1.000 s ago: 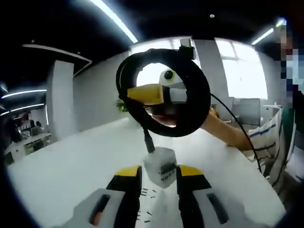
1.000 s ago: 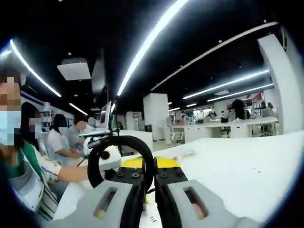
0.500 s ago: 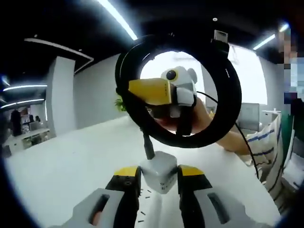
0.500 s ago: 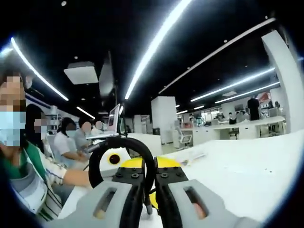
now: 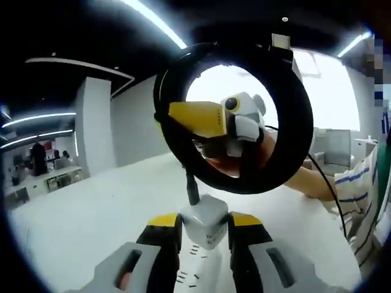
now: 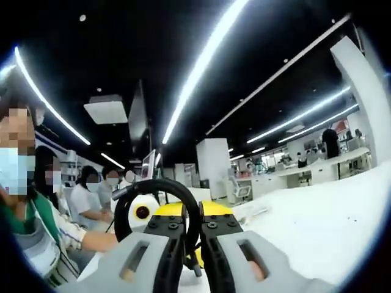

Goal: Straighten the power strip on the desk, plug the charger into it

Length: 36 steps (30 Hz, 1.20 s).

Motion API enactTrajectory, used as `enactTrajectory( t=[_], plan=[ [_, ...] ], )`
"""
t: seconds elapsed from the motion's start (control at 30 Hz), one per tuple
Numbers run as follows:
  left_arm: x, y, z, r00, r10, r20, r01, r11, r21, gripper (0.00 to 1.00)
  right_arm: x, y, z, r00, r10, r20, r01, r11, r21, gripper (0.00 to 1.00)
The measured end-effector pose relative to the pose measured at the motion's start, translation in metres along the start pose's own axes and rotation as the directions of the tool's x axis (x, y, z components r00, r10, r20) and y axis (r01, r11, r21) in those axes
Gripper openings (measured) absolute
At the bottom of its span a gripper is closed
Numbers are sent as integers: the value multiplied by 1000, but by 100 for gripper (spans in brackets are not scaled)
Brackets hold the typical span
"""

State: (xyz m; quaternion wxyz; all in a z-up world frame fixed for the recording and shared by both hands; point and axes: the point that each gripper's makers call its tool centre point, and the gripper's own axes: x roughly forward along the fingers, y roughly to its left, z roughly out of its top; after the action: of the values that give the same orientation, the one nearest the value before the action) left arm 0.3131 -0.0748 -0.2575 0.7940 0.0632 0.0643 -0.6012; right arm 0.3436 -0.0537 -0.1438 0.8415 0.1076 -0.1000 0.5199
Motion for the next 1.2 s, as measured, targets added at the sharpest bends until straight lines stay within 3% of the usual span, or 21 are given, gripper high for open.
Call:
enactTrajectory(
  t=[0.23,0.67,0.97,1.2],
  plan=[
    [-1,13,-11,996,79,-51,-80,997,-3,29,7,-9,-12,1000,-1,2,1,999,51,7],
    [-2,16,-9,989,144,-43,-147,986,-75,29,9,-12,-11,1000,-5,21,4,998,58,7],
    [0,18,-11,975,219,-36,-222,967,-124,28,9,-14,-16,999,-11,34,8,997,83,7],
    [0,20,-10,973,228,-31,-230,964,-135,28,10,-16,-15,999,-14,39,11,996,90,7]
  ],
)
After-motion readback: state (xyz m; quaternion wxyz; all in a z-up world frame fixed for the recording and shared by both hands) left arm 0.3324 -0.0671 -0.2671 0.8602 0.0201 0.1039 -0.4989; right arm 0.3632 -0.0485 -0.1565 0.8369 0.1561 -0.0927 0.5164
